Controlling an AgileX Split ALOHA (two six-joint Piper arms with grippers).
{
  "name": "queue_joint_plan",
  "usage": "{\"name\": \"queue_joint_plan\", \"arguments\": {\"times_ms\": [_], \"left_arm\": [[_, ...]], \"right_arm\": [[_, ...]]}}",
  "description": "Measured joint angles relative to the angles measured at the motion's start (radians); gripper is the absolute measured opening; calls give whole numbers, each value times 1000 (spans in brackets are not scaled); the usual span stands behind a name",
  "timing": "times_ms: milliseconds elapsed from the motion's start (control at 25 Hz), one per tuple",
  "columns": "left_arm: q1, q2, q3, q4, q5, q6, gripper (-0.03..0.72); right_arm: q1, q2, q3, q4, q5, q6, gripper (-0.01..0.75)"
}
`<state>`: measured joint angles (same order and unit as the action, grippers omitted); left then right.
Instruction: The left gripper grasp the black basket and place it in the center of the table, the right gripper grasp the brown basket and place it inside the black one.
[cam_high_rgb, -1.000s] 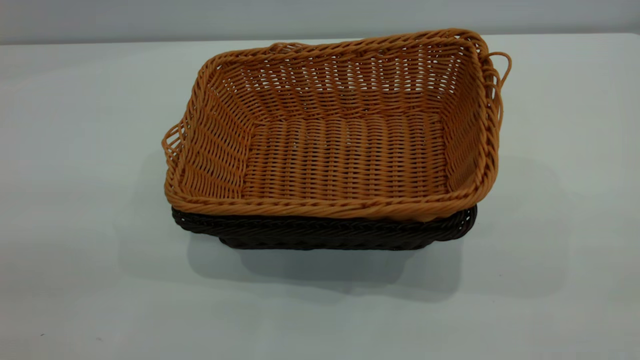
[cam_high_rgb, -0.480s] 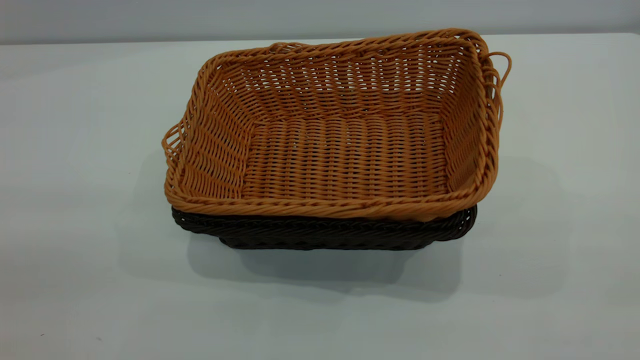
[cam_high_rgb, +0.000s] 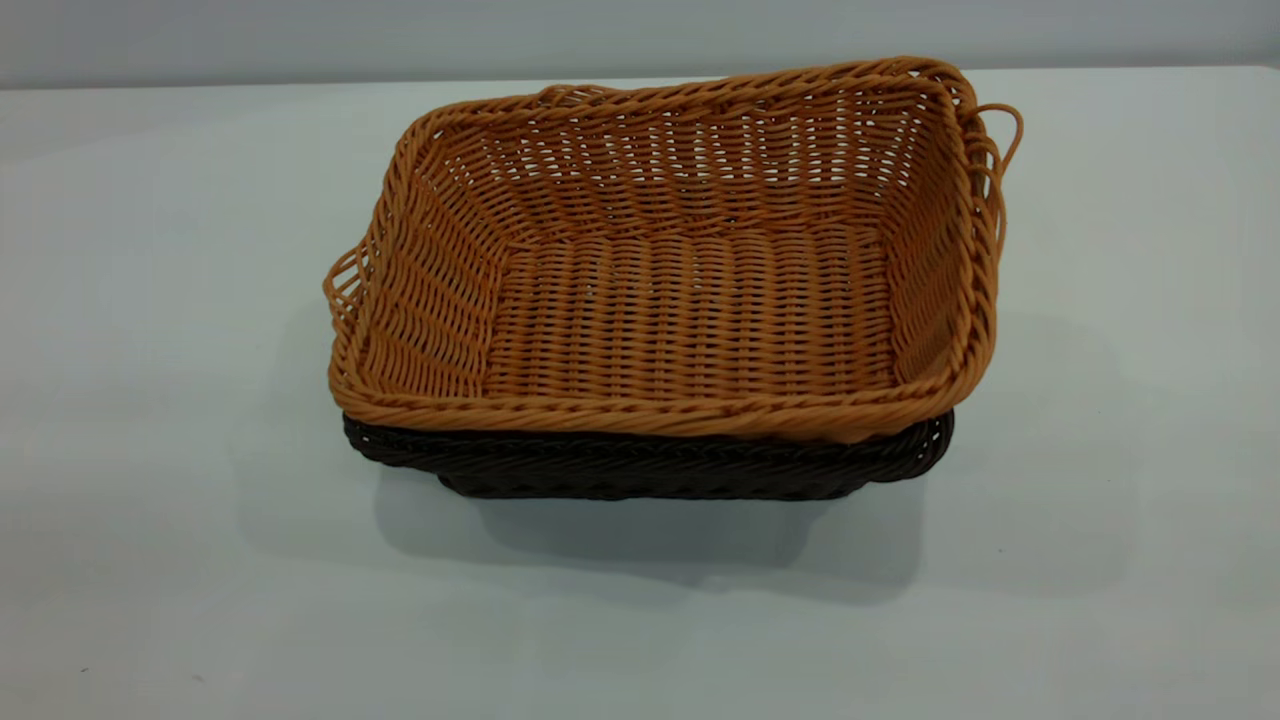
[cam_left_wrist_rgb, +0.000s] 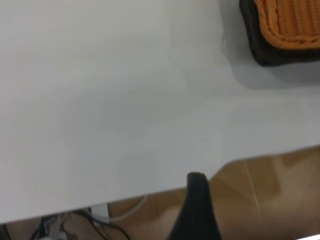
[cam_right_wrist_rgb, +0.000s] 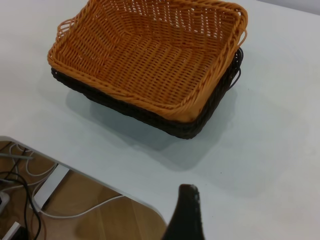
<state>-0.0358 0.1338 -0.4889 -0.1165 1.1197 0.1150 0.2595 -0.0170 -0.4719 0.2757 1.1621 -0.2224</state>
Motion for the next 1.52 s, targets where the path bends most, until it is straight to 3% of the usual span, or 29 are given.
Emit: {"name": "queue_joint_plan", "arguments": {"times_ms": [440,1160,1520], "left_arm": [[26,-153,0,135,-1,-139,548],[26,-153,0,143,-1,-155,548],[26,-153,0,143,-1,-155,548]], "right_arm": [[0,0,0,0,0,0,586],[-6,0,0,1,-1,0,586],[-249,0,0,13,-1,0,586]]}}
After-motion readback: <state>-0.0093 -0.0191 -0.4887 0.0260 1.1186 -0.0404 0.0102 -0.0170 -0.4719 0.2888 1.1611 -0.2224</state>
